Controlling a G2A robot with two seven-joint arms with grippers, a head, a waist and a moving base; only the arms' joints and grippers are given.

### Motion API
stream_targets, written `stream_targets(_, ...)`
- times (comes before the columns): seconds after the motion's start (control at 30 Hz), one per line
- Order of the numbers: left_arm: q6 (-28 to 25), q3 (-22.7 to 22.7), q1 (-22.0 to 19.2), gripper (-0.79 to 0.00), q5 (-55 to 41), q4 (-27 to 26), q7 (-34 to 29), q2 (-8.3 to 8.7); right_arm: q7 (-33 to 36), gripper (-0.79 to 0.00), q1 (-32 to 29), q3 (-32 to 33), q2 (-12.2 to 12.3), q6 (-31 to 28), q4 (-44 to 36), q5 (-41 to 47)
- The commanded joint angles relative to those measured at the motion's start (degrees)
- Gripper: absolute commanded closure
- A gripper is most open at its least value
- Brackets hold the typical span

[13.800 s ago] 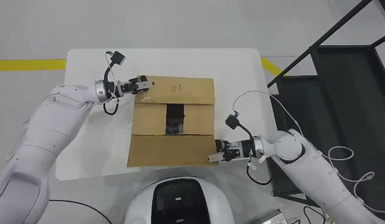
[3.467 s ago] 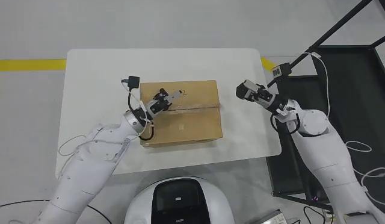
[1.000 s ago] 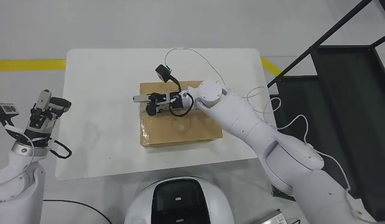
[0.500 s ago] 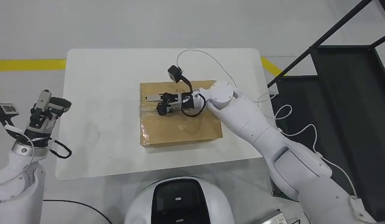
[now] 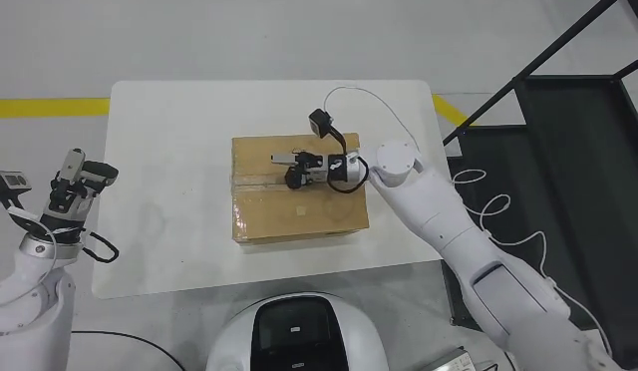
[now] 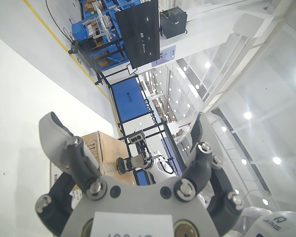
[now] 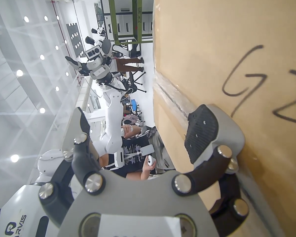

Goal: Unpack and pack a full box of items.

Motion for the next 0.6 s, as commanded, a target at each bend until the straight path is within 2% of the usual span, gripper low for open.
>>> stream_targets(0.0,0.0,0.0,0.0,-0.785,0.0,0.0,0.0,0.00,0.0,-0.785,-1.0,1.6,0.7,0.6,-1.3,-0.6)
stream_targets(0.57,0.0,0.0,0.0,-0.785,0.0,0.0,0.0,0.00,0.1,-0.785,-12.1,15.6,5.8,4.2,-10.4,-3.3)
